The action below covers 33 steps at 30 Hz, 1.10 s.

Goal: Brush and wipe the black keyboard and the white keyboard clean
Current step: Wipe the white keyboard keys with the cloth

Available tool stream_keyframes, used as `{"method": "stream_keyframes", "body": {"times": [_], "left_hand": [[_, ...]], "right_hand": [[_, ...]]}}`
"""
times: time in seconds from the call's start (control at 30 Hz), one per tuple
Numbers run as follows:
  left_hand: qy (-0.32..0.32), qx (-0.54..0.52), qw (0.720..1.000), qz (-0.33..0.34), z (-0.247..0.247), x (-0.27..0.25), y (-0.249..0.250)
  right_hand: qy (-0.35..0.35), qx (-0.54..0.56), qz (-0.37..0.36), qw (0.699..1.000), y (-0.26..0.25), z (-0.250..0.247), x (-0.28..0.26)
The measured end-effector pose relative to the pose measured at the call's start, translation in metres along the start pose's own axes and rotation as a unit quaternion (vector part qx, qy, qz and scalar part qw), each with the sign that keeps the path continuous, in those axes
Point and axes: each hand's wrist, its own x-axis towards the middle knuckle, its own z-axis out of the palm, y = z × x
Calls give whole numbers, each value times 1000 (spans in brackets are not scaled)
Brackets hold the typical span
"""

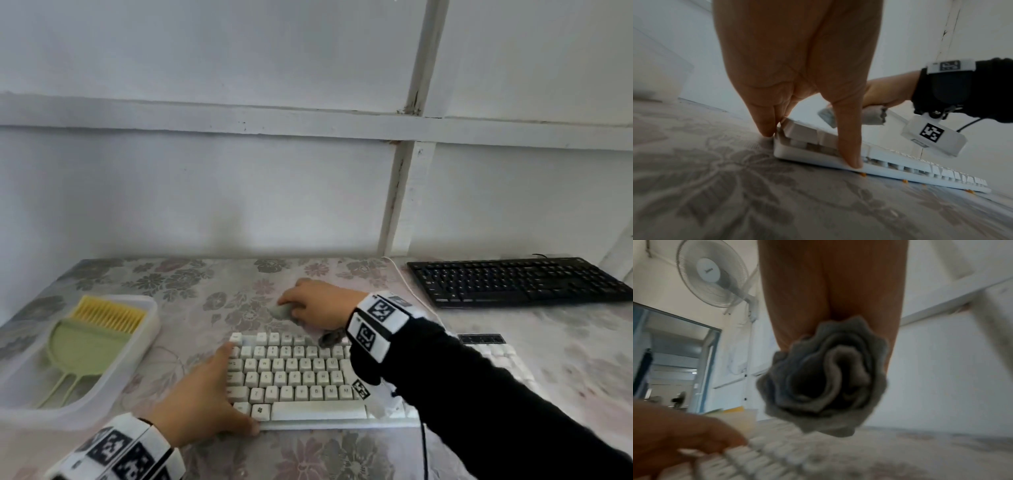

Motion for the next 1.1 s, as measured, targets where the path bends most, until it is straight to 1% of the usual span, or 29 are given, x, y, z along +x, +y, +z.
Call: {"method": "stream_keyframes", "body": {"times": [0.1,0.2,0.33,0.47,0.6,0.7,0.77,0.87,0.97,1.03,1.1], "left_hand": [[2,-1,1000,7,0,0,2],[9,-3,1000,21,0,-1,4],[7,-9,1000,17,1,1,2],[6,-20,1000,22,1,1,1],[10,-21,999,26,3,2,-1],[11,-27,999,27,3,3,-3],[10,-31,999,26,4,4,-3],[10,-32,999,23,4,6,-6],[13,-31,999,22,4,6,-6],[12,-30,999,21,5,7,-5],[8,-29,999,16,6,7,-5]], "right_hand": [[-27,-42,-21,999,-24,21,33],[-74,-61,-15,995,-28,32,46],[-102,-49,6,994,-16,27,40],[-112,-67,48,990,7,18,15],[-106,-78,77,988,39,12,-19],[-106,-34,119,987,68,10,-43],[-106,-25,148,983,87,8,-57],[-99,-39,177,979,112,6,-74],[-96,-76,209,970,136,1,-88],[-65,-96,219,969,151,-7,-100],[-26,-87,232,968,165,-15,-113]]}}
